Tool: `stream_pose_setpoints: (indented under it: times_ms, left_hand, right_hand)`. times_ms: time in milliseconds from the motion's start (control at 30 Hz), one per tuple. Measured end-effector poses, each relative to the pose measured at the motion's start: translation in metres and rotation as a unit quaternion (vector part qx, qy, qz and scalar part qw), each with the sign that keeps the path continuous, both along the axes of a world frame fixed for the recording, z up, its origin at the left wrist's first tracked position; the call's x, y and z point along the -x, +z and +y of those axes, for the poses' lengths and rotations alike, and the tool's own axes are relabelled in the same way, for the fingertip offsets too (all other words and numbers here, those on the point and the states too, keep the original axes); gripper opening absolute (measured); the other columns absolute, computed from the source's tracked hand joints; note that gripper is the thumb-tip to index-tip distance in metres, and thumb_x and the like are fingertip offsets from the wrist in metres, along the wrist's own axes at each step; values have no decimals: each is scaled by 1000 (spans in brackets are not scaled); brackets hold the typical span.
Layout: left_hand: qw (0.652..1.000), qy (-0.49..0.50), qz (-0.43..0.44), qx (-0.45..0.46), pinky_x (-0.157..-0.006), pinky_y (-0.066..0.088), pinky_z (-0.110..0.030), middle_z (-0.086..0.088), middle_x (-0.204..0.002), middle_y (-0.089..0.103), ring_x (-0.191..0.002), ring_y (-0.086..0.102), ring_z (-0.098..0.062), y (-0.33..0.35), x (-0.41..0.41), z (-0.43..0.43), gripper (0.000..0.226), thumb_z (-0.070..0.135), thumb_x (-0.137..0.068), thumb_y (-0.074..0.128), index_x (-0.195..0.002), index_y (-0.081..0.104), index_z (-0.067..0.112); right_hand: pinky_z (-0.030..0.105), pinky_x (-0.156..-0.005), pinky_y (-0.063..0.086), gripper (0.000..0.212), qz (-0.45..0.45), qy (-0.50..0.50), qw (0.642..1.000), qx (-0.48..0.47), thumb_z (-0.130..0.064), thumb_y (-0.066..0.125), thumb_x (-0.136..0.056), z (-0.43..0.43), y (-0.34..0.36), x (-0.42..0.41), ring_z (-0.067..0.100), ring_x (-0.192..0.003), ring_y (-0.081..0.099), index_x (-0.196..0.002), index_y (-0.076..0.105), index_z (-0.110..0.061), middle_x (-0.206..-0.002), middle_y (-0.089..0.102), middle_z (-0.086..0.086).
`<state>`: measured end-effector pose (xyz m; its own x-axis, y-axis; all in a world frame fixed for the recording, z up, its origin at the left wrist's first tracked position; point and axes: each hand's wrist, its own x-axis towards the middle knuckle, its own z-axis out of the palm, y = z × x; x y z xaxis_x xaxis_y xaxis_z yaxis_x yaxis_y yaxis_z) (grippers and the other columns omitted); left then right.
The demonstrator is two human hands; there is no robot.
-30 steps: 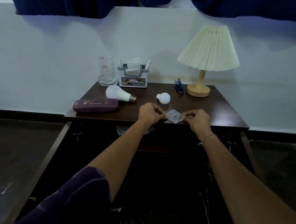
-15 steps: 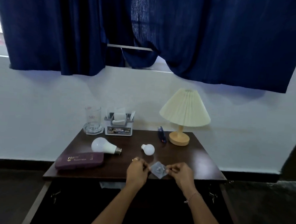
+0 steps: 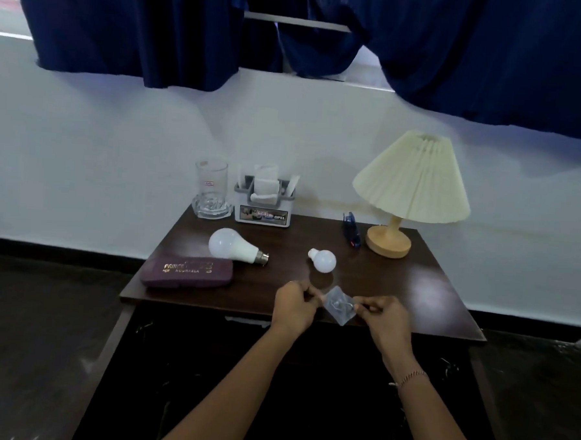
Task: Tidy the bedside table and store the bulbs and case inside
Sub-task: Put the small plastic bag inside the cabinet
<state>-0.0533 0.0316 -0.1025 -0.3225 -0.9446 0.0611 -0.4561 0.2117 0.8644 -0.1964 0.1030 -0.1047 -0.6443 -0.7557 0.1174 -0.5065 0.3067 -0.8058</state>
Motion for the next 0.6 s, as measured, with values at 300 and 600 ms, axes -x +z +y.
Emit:
stream_pose_setpoints:
  times_ms: [300,600]
  left_hand:
    - [963,71,166,-202,-73,57,-29,-4,-65,62,-64,62,-16,3,-39,52,27,-1,-82,63,-58,59,9]
    - [923,128,184,-314,-49,53,-15,-11,-64,60,-57,59,-15,-58,-60,66,20,-6,-84,60,-65,59,0]
  right_hand:
    - [21,-59,48,12,-149,57,987,-9,-14,70,-79,38,-3,-25,8,-58,58,-88,74,-8,-69,69,3]
    - [12,-53,54,10,-422,39,906,-10,5,60,-83,55,-67,-50,19,-72,64,-90,66,6,-80,68,13]
